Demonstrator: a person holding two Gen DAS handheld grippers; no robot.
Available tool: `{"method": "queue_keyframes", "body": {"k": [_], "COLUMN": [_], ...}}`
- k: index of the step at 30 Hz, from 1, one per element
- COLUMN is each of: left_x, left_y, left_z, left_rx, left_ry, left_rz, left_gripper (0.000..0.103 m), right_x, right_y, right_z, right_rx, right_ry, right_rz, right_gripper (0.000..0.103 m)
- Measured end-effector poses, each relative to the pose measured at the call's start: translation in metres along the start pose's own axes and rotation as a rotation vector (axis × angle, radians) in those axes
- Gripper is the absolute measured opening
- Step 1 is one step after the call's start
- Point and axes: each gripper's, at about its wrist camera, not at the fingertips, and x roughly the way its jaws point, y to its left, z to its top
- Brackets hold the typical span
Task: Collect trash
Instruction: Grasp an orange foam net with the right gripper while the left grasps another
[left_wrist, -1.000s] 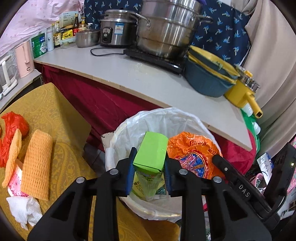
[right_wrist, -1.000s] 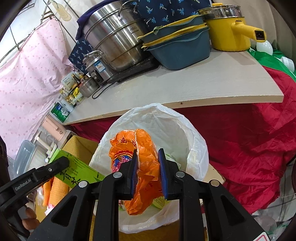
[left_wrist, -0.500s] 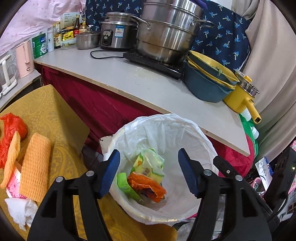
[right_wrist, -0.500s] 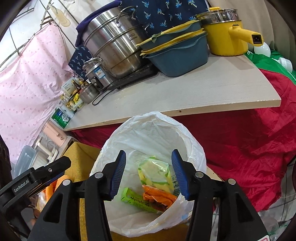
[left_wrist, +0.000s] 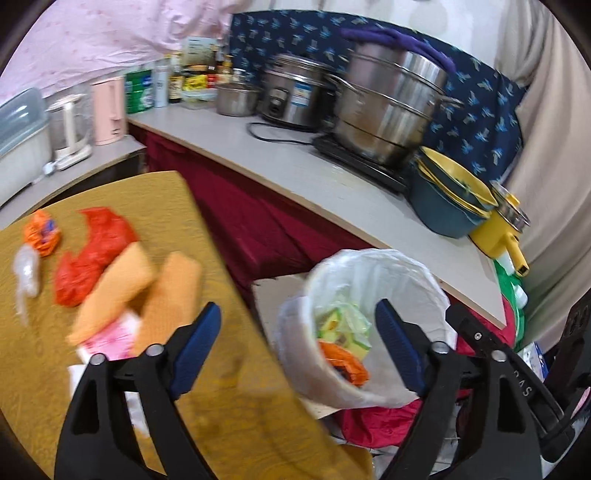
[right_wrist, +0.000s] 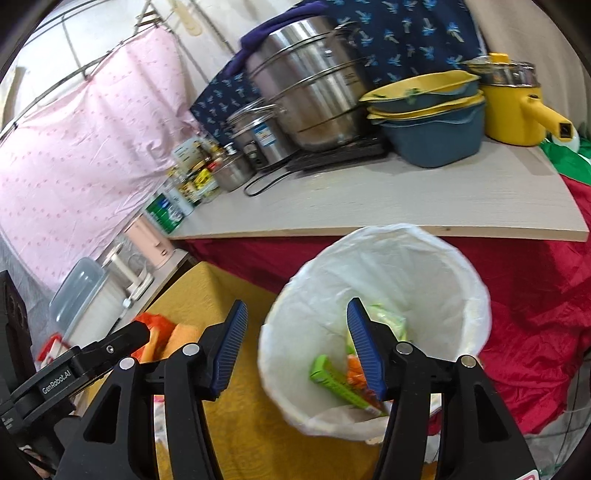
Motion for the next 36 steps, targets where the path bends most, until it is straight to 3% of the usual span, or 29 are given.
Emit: {"method": "queue_keyframes", "body": {"k": [11,21,27,36], "left_x": [-0.044,-0.055,-0.049,-0.026], "left_y": [0.099,0.171,0.196,0.213], "left_z": [-0.017,-0.037,-0.042,-0.040], "left_rx": [-0.124,-0.198,-0.214,-0.222], "left_ry": [-0.011,0.011,0.032,0.065], "left_rz": [0.121,0.207,0.213,0.189], "left_gripper": [0.086,0.088,0.090,0.091], "right_x": [0.022,0.071,0.106,0.154], "right_y": [0.087,0.143,0.168,0.171], "right_z": [-0.034,-0.077,-0.094,-0.104], "right_rx": [-0.102,-0.153,-0.177,-0.164], "right_ry": [0.104,0.236,0.291,0.349], "right_rz": [0.108,0.136,0.132,0.097], "right_gripper": [0.060,0.063,0.063,0.063]}}
